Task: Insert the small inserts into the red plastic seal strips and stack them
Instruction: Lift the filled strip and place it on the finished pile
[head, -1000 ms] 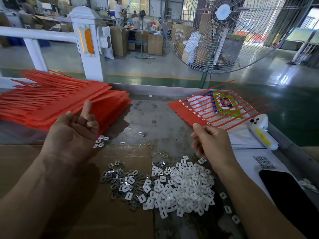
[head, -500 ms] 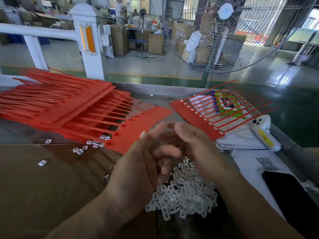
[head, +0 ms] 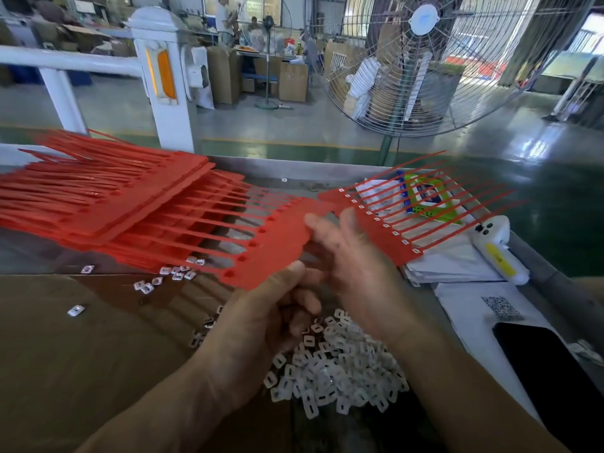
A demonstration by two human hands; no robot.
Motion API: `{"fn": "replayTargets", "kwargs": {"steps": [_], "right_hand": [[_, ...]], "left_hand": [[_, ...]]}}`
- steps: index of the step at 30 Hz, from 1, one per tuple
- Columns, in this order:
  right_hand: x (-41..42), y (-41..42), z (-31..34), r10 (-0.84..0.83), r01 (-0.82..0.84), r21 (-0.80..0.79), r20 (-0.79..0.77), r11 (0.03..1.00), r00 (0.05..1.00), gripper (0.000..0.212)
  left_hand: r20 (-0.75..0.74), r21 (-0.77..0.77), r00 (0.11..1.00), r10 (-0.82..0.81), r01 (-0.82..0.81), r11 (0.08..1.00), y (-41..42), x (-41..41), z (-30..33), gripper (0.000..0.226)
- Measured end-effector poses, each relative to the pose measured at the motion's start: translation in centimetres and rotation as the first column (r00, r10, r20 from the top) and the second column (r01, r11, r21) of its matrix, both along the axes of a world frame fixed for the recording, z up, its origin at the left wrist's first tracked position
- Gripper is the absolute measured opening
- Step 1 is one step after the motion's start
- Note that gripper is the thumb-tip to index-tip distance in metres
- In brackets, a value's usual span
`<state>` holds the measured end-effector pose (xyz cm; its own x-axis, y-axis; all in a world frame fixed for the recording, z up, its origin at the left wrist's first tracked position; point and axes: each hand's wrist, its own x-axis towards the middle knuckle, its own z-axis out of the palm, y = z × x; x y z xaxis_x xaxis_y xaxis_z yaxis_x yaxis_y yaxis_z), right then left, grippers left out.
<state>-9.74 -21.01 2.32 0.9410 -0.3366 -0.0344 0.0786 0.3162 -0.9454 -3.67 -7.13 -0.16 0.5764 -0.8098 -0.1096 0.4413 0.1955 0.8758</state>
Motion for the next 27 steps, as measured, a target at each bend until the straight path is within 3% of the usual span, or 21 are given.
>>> {"fn": "replayTargets", "kwargs": {"steps": [3,6,7,15,20,27], "right_hand": [[-0.4,-1.9,1.2,-0.404,0.407,-0.041,0.067,0.912,0.912,0.077],[-2.2,-5.1,1.5,-0.717,0.728,-0.028,0.153,0.685,0.680,0.014],[-2.9,-5.9,1.5,-0.764,0.778,-0.026,0.170,0.628,0.623,0.006],[-4.4,-8.0,1.8,-0.879,0.901,0.161,0.343,0.404,0.332,0.032],[-2.9,-5.8,0.6,-0.855,0.892,0.127,0.371,0.434,0.363,0.037],[-0.6,-1.8,-1.7,-0.729,0.827,-0.104,0.421,0.552,0.540,0.038]], "left_hand": [[-0.030,-0.048,0.998,0.053,-0.054,0.997,0.0,0.7,0.1,0.043],[-0.031,-0.073,0.997,0.064,-0.066,0.995,0.1,1.5,0.0,0.042],[-0.009,-0.076,0.997,0.078,-0.078,0.994,0.1,1.7,-0.1,0.040],[0.188,-0.071,0.978,0.094,-0.082,0.994,0.5,2.8,-0.2,0.035],[0.220,-0.053,0.974,0.059,-0.048,0.997,0.6,3.4,-0.4,0.038],[0.299,-0.018,0.954,0.005,0.000,1.000,0.5,3.5,-0.8,0.048]]}}
